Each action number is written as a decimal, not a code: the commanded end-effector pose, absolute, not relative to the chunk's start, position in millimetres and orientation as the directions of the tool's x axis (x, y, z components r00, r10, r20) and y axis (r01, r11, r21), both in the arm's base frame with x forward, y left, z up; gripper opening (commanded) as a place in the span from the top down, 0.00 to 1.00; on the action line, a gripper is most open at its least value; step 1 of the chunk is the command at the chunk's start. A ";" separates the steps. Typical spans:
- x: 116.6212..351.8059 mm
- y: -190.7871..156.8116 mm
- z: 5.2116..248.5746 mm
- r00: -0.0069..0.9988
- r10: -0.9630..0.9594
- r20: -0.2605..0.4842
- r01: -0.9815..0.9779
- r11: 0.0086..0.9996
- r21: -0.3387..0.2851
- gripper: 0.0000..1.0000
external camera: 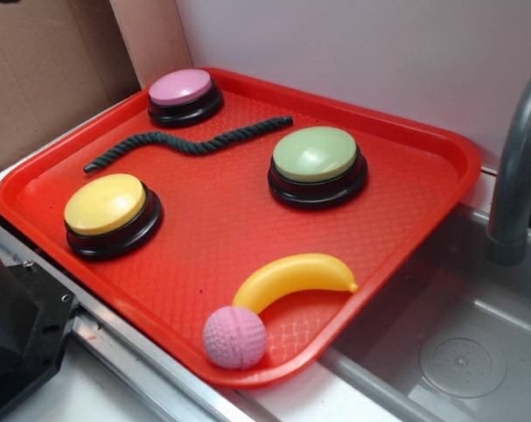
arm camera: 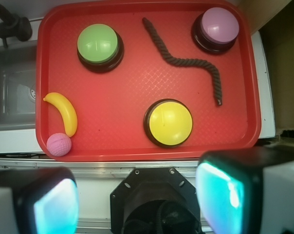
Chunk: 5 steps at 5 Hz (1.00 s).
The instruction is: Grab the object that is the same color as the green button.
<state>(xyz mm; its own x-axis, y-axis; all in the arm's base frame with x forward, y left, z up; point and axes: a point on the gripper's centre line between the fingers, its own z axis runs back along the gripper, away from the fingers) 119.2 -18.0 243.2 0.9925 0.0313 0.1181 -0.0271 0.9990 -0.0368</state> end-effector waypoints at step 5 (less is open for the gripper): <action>256.3 27.9 172.3 0.897 -0.383 0.222 0.374 0.924 0.084 0.00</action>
<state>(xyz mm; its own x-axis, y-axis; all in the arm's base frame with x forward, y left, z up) 253.5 30.0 160.1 0.9038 -0.3845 0.1880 0.3795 0.9230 0.0632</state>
